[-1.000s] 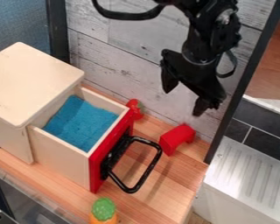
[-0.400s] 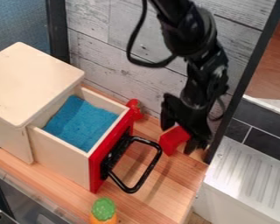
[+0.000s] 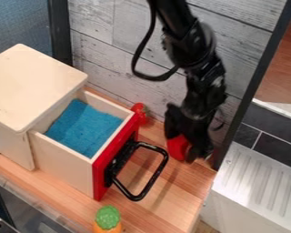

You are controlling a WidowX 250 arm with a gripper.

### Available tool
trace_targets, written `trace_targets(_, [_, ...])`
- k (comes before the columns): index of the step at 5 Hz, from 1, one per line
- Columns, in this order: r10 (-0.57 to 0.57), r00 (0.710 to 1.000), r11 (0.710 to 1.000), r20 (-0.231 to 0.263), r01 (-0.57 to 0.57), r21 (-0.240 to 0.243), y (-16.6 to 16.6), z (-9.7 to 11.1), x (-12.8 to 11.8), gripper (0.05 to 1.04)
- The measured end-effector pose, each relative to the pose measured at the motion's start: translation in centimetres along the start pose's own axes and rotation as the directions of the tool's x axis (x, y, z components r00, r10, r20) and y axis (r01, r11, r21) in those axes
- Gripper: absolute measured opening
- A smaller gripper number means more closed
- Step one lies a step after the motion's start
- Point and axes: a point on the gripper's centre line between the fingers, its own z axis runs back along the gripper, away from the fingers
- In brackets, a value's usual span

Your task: Put the red object in the drawer

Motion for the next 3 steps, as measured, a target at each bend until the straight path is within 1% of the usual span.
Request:
trace_targets(1, [-0.031,1.000,0.997,-0.002,0.031,0.070,0.31,0.42,0.67,0.999])
trace_targets(2, [-0.022,1.000,0.999,0.009,0.021,0.040,0.66,0.42,0.87,0.949])
trace_targets(3, [-0.014,1.000,0.999,0.024,0.013,0.033,0.96,0.21,0.78,0.667])
